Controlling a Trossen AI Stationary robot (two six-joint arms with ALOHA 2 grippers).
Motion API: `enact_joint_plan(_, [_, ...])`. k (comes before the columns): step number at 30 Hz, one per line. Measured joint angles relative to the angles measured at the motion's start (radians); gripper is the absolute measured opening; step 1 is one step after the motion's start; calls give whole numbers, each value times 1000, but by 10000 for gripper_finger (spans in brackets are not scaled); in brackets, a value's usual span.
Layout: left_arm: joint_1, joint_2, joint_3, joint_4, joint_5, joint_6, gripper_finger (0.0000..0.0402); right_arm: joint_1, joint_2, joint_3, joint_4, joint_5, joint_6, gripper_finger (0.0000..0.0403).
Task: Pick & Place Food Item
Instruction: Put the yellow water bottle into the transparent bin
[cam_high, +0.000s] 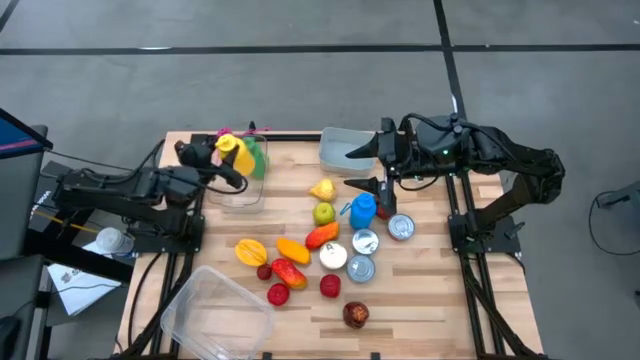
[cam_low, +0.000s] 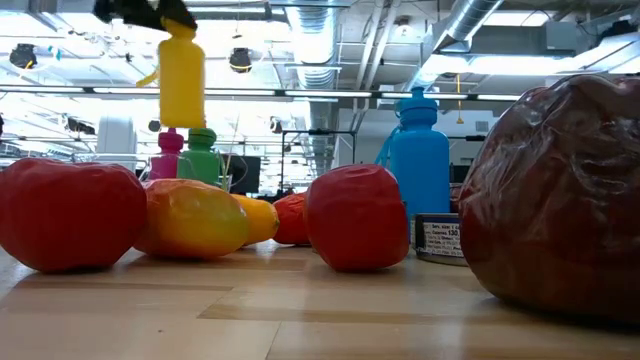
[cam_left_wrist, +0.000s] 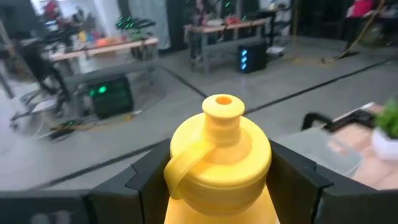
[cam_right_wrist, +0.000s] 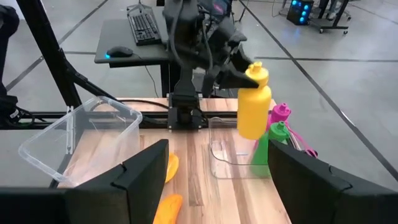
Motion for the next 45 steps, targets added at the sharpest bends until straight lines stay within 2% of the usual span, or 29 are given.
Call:
enact_joint_plan(5, [1,-14,-67,-97,-13,-182,207,0,8,0,0,0,-3,265])
enact_joint_plan(12, [2,-14,-153,-122,-80,-237,207,0,7,0,2,0,-3,265])
enact_joint_plan(21, [47,-55,-263,-213,-120,-406,207,0,7,0,2,0,4,265])
enact_joint_plan(31, [135,-78,-346,-148,-60,-411,207,0,7,0,2,0,4,265])
enact_joint_plan(42, [189,-78,-412,-31,-58,-404,207,0,7,0,2,0,5,265])
enact_joint_plan(45, [197,-78,-429,15,-59,-362,207,0,7,0,2,0,5,265])
